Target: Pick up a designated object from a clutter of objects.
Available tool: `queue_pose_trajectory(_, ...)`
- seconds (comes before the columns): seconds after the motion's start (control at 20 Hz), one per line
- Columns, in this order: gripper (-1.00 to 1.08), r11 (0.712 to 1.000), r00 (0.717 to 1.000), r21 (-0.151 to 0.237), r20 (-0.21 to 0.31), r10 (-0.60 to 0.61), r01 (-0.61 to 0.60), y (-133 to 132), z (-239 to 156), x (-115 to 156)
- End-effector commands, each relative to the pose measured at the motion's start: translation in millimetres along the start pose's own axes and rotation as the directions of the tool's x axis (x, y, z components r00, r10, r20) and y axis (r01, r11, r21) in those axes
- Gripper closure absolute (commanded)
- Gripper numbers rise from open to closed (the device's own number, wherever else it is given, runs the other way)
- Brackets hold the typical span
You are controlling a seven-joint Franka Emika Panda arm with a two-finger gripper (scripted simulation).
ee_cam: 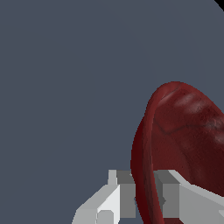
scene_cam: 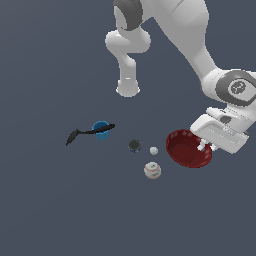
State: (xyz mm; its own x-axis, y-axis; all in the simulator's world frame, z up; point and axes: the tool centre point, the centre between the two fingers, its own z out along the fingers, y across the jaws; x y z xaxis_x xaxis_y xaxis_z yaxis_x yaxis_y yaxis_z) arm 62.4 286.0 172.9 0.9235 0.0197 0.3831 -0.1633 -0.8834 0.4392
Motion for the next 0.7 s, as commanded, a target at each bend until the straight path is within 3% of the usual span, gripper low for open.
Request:
queue_pose_trajectory(0.0,1.08,1.000,1.000,0.000,-0.002,0.001,-0.001,23,-21,13)
queue_pose_trajectory(0.65,1.08,1.000,1.000,-0.005,-0.007,0.001,-0.002,127,-117,79)
